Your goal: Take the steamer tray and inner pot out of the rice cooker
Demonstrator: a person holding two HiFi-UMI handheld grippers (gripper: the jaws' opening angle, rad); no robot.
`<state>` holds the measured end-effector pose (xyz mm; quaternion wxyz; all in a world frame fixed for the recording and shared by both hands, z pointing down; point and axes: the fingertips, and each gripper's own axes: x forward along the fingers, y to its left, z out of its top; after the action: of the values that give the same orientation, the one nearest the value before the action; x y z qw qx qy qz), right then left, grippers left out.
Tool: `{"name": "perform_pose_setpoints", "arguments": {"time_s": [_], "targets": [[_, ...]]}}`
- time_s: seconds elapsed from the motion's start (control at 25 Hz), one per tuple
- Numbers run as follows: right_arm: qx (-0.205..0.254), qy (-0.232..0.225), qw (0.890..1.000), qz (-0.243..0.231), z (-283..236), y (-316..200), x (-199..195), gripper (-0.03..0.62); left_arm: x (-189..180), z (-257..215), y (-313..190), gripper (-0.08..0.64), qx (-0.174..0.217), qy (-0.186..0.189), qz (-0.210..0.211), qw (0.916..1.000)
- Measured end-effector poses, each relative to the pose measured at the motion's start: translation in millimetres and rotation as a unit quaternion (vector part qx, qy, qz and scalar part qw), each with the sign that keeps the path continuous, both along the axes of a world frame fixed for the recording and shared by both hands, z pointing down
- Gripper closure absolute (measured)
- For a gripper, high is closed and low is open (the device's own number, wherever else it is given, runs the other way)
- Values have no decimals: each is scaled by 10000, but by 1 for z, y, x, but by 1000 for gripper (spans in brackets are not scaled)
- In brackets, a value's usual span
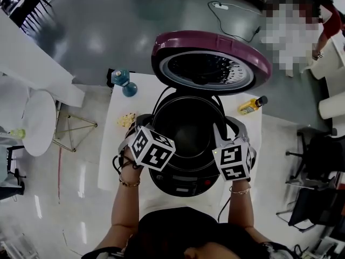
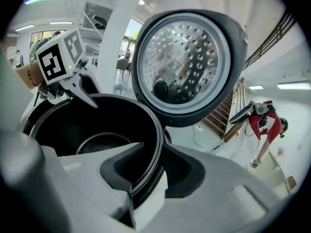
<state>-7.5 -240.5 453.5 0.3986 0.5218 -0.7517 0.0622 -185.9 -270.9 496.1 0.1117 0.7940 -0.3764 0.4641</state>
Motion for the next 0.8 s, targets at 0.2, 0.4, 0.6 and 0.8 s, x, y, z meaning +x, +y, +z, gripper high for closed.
{"name": "perform_pose_setpoints", "arguments": {"time_s": [0.2, 0.4, 0.6, 0.8], "targets": [[465, -473, 9977, 127, -23, 3, -1, 497, 0, -22, 6, 456, 189, 427, -104, 9989], [923, -924, 9910, 288, -48, 10, 0, 520, -1, -51, 13, 485, 312, 1030, -263, 9938], [1355, -1322, 9812, 363, -74, 22, 2, 532, -8, -85, 23, 511, 606, 1546, -552, 9846], [1709, -1698, 9696, 422, -100, 36, -1, 538, -11, -121, 37, 525, 1041, 1797, -553, 9766]]}}
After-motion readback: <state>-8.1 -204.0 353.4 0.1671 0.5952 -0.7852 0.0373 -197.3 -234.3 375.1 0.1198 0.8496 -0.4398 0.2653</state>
